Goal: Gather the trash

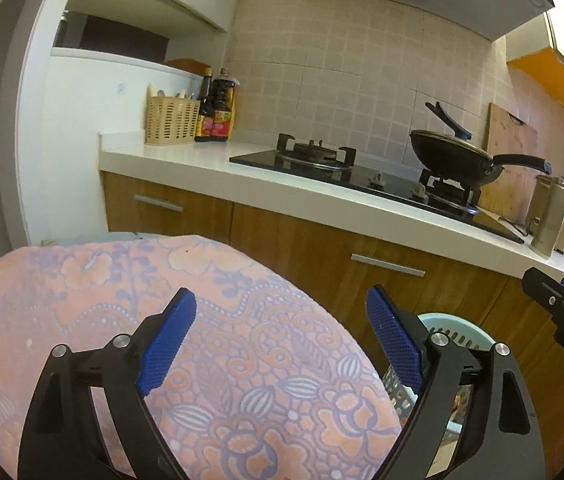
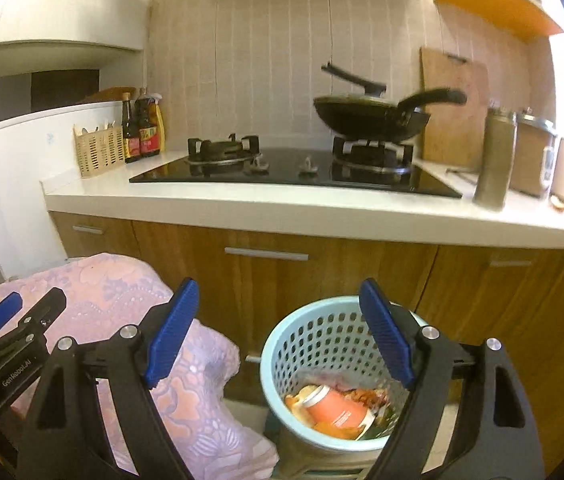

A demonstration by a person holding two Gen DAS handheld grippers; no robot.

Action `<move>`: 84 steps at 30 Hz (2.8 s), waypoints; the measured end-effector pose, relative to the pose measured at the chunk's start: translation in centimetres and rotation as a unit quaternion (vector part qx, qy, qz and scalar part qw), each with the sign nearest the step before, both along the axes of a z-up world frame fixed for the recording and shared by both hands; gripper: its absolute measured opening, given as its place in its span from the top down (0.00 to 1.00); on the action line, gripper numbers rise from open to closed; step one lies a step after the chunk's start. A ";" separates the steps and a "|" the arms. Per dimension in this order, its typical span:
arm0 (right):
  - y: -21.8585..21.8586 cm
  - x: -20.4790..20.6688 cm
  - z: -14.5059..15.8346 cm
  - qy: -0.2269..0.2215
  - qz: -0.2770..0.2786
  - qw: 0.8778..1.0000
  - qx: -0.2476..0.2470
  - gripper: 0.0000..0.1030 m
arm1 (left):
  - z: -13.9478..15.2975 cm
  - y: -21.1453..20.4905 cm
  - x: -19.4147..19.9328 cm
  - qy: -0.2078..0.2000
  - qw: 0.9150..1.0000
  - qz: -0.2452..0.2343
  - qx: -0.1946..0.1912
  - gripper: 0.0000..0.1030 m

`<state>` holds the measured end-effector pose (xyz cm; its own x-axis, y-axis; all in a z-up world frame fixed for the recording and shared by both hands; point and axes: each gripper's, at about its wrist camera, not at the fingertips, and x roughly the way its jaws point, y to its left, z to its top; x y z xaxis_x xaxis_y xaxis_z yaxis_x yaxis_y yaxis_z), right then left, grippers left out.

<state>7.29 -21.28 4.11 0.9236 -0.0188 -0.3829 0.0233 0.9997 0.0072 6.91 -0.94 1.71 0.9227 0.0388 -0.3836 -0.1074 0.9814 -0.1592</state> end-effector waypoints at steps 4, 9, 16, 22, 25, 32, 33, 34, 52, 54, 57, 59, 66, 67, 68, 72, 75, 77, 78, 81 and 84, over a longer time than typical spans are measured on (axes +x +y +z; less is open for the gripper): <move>-0.2 0.3 -0.6 0.003 -0.005 1.000 0.001 0.24 | -0.5 -0.5 0.3 0.007 1.000 -0.005 0.008 0.17; -0.4 0.4 -1.3 0.009 -0.012 1.000 0.000 0.24 | -1.0 -1.6 0.7 0.014 0.999 -0.028 0.022 0.17; -0.9 0.3 -1.1 0.006 -0.020 1.000 0.003 0.24 | -1.4 -2.8 0.7 0.017 0.998 -0.037 0.051 0.17; -1.1 0.1 -0.9 -0.001 -0.025 1.000 0.002 0.24 | -1.4 -2.9 0.8 0.020 0.997 -0.039 0.057 0.16; -1.0 0.0 -0.9 -0.002 -0.024 1.000 -0.001 0.24 | -1.5 -2.8 0.8 0.021 0.998 -0.039 0.054 0.16; -0.8 -0.1 -0.9 -0.001 -0.023 1.000 -0.005 0.24 | -1.4 -2.8 0.8 0.021 0.998 -0.039 0.054 0.15; -0.8 -0.1 -1.0 0.000 -0.023 1.000 -0.005 0.24 | -1.4 -2.8 0.8 0.021 0.998 -0.041 0.052 0.15; -0.8 -0.1 -1.0 0.000 -0.023 1.000 -0.006 0.24 | -1.4 -2.7 0.8 0.021 0.998 -0.042 0.052 0.15; -0.2 0.0 -1.2 0.003 -0.020 1.000 -0.017 0.24 | -1.3 -2.5 0.8 0.021 0.997 -0.046 0.051 0.15; -0.2 0.1 -1.3 0.004 -0.020 1.000 -0.018 0.24 | -1.3 -2.5 0.8 0.022 0.997 -0.047 0.050 0.14; -0.1 0.2 -1.5 0.008 -0.018 1.000 -0.017 0.24 | -1.3 -2.4 0.9 0.022 0.997 -0.049 0.051 0.14; 0.0 0.1 -1.6 0.008 -0.018 1.000 -0.018 0.24 | -1.3 -2.4 0.9 0.023 0.997 -0.048 0.050 0.13; 0.4 0.0 -1.7 0.007 -0.014 1.000 -0.022 0.24 | -1.4 -2.4 1.0 0.024 0.997 -0.050 0.049 0.13; 0.4 0.0 -1.7 0.007 -0.014 1.000 -0.021 0.24 | -1.4 -2.4 1.0 0.024 0.997 -0.049 0.049 0.13; 0.5 0.0 -1.7 0.008 -0.012 1.000 -0.020 0.24 | -1.4 -2.3 1.1 0.024 0.997 -0.049 0.049 0.13; 0.5 0.0 -1.7 0.009 -0.012 1.000 -0.018 0.24 | -1.5 -2.2 1.1 0.025 0.997 -0.049 0.048 0.13; 0.5 0.1 -1.7 0.011 -0.010 1.000 -0.020 0.24 | -1.5 -2.1 1.1 0.025 0.997 -0.051 0.049 0.13; 0.4 0.1 -1.7 0.010 -0.009 1.000 -0.019 0.24 | -1.5 -2.2 1.1 0.025 0.997 -0.049 0.049 0.13; 0.4 0.1 -1.6 0.011 -0.007 1.000 -0.017 0.24 | -1.5 -2.1 1.1 0.025 0.997 -0.050 0.050 0.13; 0.3 0.2 -1.8 0.017 0.001 1.000 -0.009 0.24 | -1.5 -2.1 1.0 0.024 0.997 -0.050 0.051 0.12; 0.3 0.2 -1.8 0.017 -0.001 1.000 -0.011 0.24 | -1.5 -2.1 1.0 0.024 0.997 -0.051 0.051 0.12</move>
<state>7.48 -20.98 2.31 0.9101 -0.0295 -0.4134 0.0249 0.9996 -0.0166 7.90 -3.08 0.24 0.9044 -0.0137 -0.4264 -0.0111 0.9984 -0.0557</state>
